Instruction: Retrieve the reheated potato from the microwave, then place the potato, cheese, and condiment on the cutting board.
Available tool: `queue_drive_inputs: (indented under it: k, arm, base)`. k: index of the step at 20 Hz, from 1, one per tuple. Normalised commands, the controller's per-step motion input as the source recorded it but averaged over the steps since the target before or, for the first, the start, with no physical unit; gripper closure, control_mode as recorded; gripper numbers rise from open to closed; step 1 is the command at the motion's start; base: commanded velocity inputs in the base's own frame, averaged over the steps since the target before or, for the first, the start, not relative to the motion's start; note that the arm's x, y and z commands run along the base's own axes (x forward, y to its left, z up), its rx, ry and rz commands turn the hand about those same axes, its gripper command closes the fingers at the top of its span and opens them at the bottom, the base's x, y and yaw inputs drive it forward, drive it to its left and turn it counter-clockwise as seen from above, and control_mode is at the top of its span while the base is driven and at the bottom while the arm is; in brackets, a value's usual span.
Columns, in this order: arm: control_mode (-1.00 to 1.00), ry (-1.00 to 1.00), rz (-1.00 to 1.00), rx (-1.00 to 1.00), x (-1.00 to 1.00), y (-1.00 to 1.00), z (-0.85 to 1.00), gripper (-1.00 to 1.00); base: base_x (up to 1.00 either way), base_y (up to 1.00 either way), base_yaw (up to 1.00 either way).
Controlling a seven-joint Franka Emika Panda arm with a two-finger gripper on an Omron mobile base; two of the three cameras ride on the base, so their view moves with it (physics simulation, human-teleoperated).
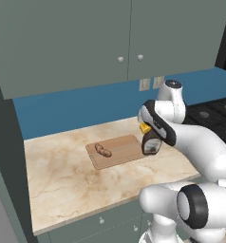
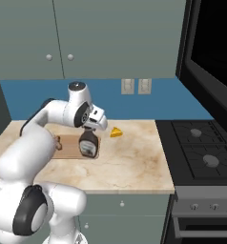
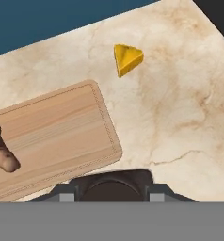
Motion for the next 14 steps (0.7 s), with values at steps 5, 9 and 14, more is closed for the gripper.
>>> queue_drive_inputs:
  k: [5,9,14]
  arm:
    - [-1.00,-0.14,0.00,0.00,0.04,0.73,0.00,1.00]
    - [-1.00,-0.05,0.00,0.00,0.25,0.67,0.00,1.00]
    - [-1.00,0.00,0.00,0.00,0.38,0.51,0.00,1.00]
  base:
    - [0.00,0.00,0.00]
    - [0.00,0.00,0.00]
    - [0.00,0.00,0.00]
